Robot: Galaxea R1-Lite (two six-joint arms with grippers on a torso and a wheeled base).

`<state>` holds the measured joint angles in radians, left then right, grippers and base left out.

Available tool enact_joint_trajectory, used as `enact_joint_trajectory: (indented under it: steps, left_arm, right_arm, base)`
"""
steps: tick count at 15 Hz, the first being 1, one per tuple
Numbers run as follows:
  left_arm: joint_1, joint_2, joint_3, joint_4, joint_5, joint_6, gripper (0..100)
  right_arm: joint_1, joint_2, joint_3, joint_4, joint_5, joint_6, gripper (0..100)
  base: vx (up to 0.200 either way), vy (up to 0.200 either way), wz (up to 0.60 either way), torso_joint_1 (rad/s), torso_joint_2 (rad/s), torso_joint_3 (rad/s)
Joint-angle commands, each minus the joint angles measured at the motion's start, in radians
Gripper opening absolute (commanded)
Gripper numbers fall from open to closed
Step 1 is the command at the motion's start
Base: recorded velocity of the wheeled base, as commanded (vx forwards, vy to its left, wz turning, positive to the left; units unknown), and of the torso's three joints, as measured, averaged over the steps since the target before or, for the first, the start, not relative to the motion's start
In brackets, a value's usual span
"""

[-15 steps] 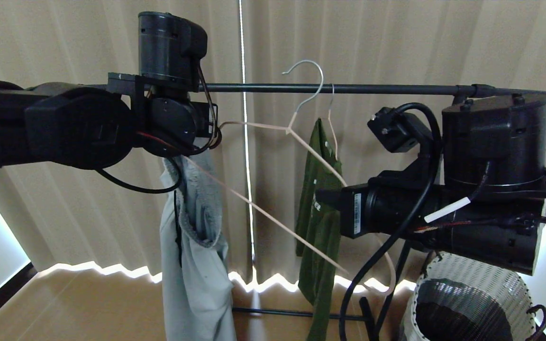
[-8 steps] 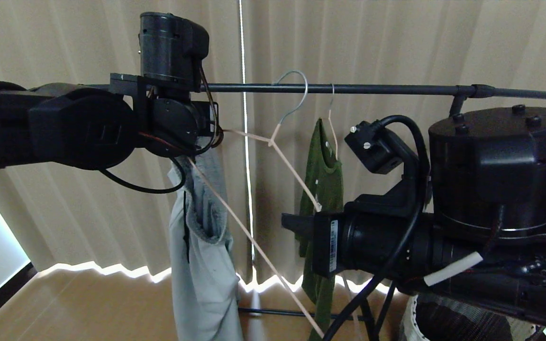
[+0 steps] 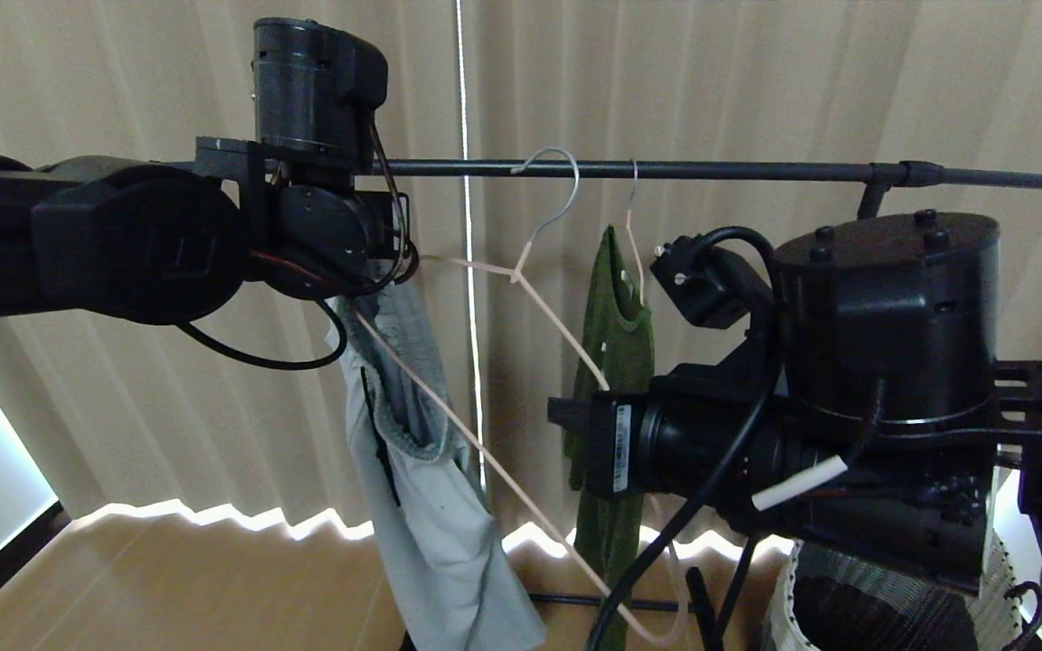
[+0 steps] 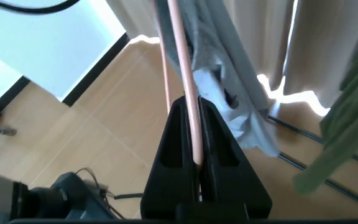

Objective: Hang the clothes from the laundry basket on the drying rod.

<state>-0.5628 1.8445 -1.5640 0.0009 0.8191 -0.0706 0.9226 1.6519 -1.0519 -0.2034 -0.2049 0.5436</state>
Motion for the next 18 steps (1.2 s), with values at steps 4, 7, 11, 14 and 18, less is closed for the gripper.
enact_joint_trajectory:
  steps: [4,7,11,14,18]
  left_arm:
    - [0.0,-0.039,0.021,0.001,0.006,-0.017,0]
    - [-0.003,-0.074,0.036,0.004,0.006,-0.021,0]
    - [0.006,-0.117,0.094,0.002,0.006,-0.018,0]
    - [0.044,-0.12,0.114,0.007,0.006,-0.012,0]
    - [0.038,-0.159,0.217,0.008,0.006,0.015,0]
  right_arm:
    - [-0.031,0.083,-0.06,-0.013,-0.039,0.002,0]
    - [-0.067,0.128,-0.115,-0.013,-0.057,0.002,0]
    - [-0.08,0.109,-0.089,0.007,-0.076,-0.004,0]
    - [-0.083,0.035,-0.033,0.105,-0.088,-0.042,0]
    - [-0.119,0.048,-0.045,0.114,-0.168,-0.073,0]
  base:
    - [0.0,0.0,0.0,0.0,0.0,0.0]
    - [0.0,0.0,0.0,0.0,0.0,0.0]
    - [0.0,0.0,0.0,0.0,0.0,0.0]
    - [0.0,0.0,0.0,0.0,0.0,0.0]
    - [0.0,0.0,0.0,0.0,0.0,0.0]
